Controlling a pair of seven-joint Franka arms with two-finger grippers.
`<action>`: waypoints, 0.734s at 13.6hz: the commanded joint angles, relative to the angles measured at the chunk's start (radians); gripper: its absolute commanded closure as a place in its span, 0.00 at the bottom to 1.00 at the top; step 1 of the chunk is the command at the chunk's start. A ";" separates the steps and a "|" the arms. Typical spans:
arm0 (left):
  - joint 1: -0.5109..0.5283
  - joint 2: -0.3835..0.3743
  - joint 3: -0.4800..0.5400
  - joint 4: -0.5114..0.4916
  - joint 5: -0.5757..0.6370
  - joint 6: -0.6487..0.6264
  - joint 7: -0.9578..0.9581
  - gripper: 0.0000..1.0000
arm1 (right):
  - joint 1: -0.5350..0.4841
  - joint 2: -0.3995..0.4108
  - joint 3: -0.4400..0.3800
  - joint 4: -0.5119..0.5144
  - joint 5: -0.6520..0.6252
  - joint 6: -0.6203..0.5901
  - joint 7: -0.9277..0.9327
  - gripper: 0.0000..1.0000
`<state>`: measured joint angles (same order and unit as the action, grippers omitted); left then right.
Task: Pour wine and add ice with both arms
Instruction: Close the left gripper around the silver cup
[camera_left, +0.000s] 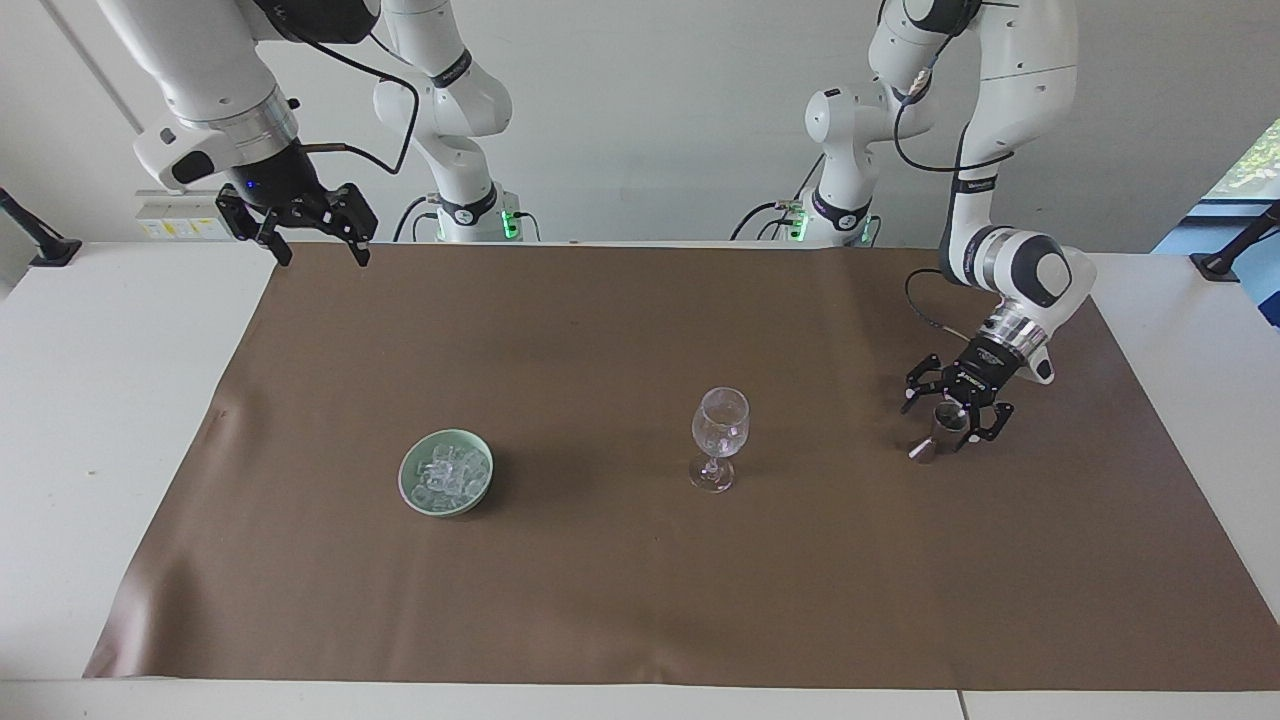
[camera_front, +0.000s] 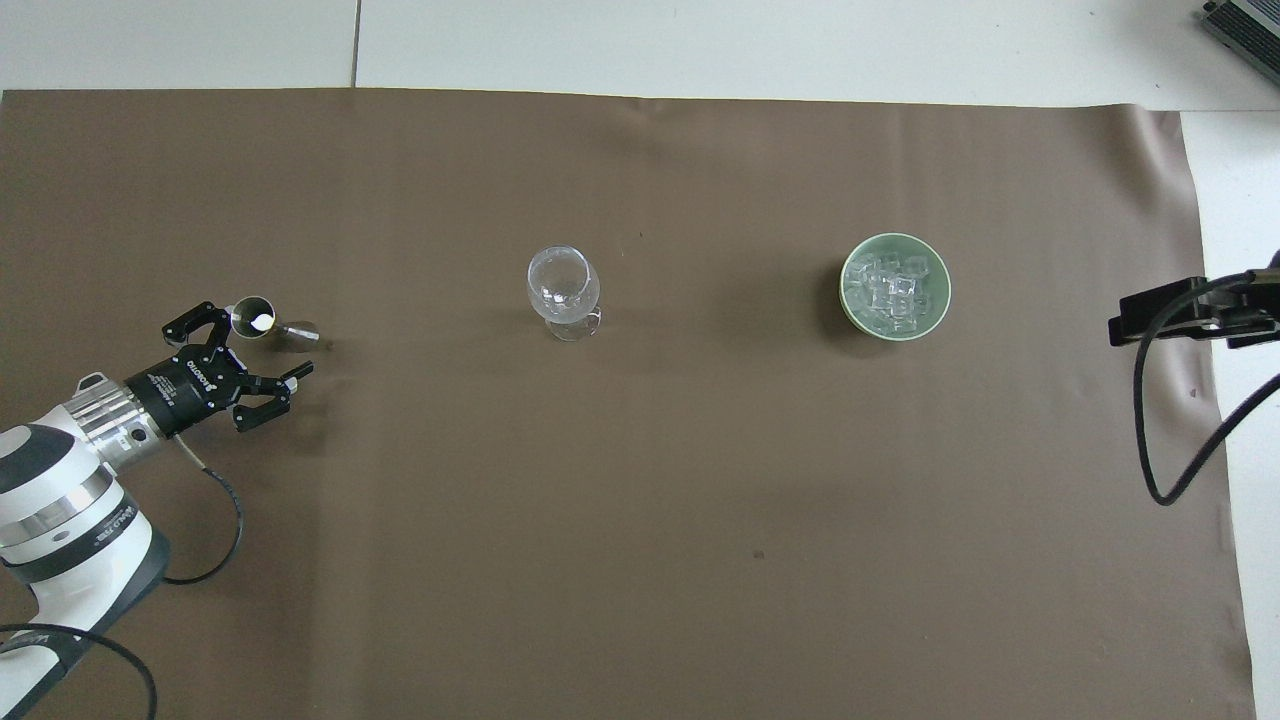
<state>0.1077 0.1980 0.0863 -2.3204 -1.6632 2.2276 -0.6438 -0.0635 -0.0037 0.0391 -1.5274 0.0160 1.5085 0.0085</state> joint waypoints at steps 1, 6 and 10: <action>-0.022 0.012 0.004 0.010 -0.038 0.035 0.013 0.00 | -0.009 -0.016 0.004 -0.020 0.009 0.004 -0.005 0.00; -0.022 0.012 -0.010 0.010 -0.052 0.050 0.013 0.13 | -0.009 -0.016 0.004 -0.020 0.009 0.004 -0.005 0.00; -0.022 0.012 -0.013 0.010 -0.066 0.056 0.013 0.26 | -0.009 -0.016 0.004 -0.020 0.009 0.004 -0.005 0.00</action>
<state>0.1076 0.1982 0.0663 -2.3204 -1.7020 2.2583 -0.6436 -0.0635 -0.0037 0.0391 -1.5274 0.0160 1.5085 0.0085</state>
